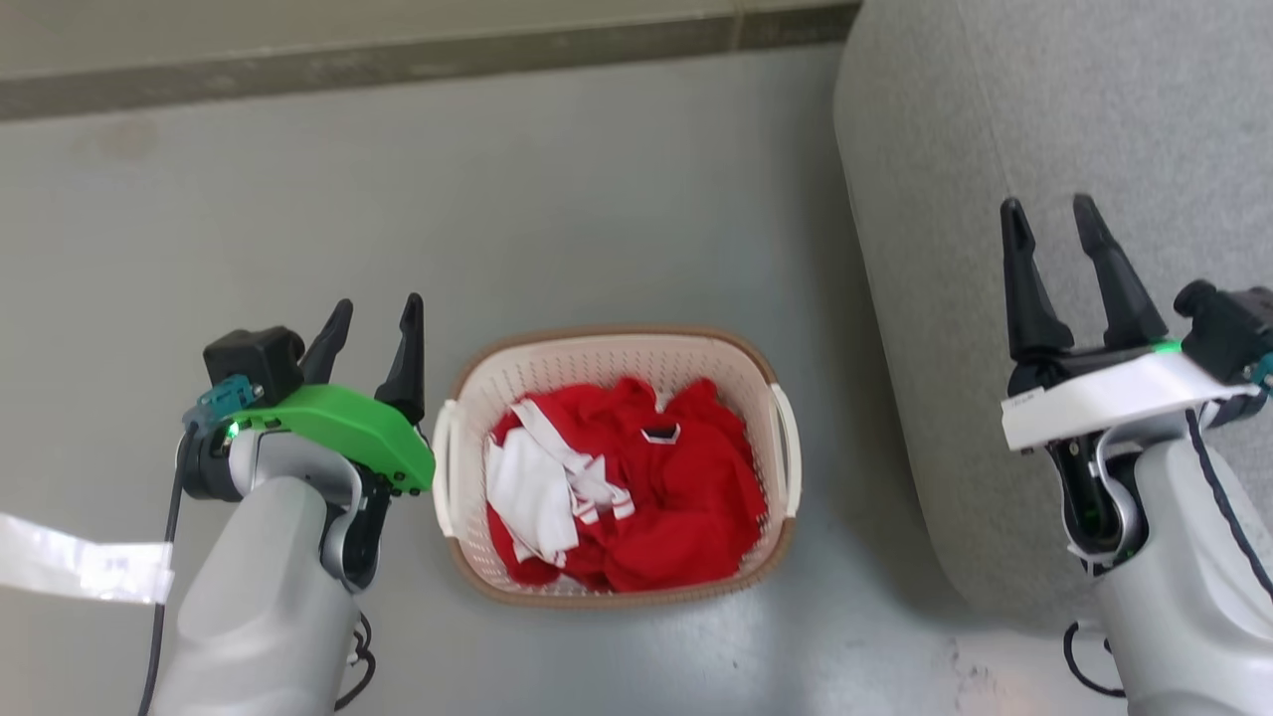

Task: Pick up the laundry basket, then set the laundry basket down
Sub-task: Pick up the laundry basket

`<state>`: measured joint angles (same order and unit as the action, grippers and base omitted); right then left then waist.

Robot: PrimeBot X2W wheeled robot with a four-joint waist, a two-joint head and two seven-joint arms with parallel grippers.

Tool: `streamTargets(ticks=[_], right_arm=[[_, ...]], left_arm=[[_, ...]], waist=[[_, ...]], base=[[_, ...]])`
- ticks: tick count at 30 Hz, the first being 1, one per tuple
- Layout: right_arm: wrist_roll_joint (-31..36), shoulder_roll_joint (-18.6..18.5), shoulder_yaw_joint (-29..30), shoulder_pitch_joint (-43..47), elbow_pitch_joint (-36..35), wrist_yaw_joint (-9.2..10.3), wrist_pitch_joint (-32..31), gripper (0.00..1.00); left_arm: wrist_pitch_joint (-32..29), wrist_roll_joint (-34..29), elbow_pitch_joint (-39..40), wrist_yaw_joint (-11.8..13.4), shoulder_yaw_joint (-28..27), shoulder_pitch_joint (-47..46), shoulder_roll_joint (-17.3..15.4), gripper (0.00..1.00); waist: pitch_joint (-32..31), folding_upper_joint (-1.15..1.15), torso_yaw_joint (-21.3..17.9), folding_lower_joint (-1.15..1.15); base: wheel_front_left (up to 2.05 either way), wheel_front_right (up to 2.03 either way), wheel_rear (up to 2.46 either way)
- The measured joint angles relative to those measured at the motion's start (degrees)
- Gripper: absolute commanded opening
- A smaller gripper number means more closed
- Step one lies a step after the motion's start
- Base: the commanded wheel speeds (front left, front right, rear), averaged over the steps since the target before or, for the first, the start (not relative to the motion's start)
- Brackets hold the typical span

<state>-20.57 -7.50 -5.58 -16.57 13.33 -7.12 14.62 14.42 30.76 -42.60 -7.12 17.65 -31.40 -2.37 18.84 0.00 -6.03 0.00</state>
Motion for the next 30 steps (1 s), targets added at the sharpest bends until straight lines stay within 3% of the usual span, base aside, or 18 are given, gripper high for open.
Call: streamTargets(ticks=[14, 30], right_arm=[[1.49, -0.01, 0.54, 4.43, -0.56, 0.00, -0.01, 1.00], [3.00, 0.18, 0.97, 5.54, -1.79, 0.00, 0.00, 1.00]], left_arm=[[0.01, -4.43, 11.17, 0.00, -3.10, 7.66, -0.20, 1.00], [0.01, -8.02, 20.81, 0.09, -5.84, 14.37, -0.20, 1.00]], waist=[[-8.32, 0.00, 3.34, 0.00], [-10.80, 0.00, 3.98, 0.00]], base=[[0.00, 0.00, 0.00], [0.00, 0.00, 0.00]])
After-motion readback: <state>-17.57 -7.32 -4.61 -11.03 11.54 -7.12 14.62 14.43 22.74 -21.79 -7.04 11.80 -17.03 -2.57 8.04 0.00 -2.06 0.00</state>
